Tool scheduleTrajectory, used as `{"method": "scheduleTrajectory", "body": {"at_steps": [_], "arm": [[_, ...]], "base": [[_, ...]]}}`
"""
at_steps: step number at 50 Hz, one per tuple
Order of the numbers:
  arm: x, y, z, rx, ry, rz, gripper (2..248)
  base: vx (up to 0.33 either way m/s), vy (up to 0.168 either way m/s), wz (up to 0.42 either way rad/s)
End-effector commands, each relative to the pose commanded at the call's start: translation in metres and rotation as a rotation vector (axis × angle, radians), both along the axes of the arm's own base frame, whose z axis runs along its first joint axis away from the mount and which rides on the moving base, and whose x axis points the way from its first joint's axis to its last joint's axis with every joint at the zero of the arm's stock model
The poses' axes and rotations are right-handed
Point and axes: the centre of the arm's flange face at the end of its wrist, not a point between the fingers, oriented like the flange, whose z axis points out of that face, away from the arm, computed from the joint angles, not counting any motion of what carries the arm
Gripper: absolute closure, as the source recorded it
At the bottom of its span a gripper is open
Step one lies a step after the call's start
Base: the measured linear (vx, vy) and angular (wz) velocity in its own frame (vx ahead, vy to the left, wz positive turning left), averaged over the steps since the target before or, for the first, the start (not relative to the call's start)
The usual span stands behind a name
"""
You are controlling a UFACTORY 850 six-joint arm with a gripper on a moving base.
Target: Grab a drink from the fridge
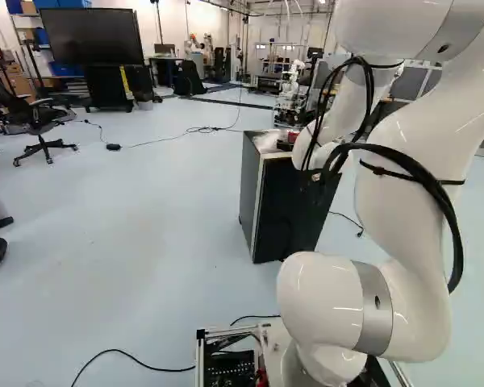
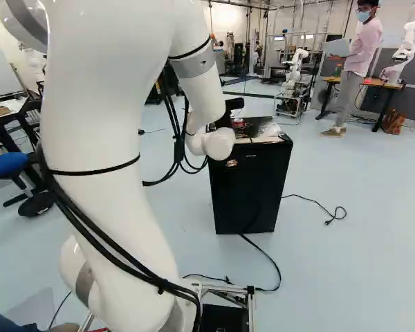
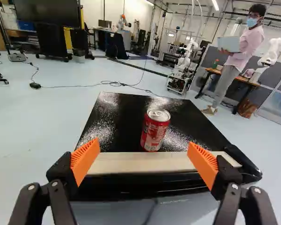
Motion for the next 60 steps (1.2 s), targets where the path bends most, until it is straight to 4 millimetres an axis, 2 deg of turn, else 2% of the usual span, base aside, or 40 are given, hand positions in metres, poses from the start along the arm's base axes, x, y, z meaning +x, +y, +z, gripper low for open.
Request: {"method": "scheduleTrajectory", "body": {"at_steps": [20, 60], "arm": [[0.026, -0.005, -0.003, 0.026, -0.023, -0.047, 3], [0.081, -0.013, -0.046, 0.095, -0.009, -0.146, 3]], "base": [[0.000, 0.000, 0.000], [0.000, 0.000, 0.000]]}}
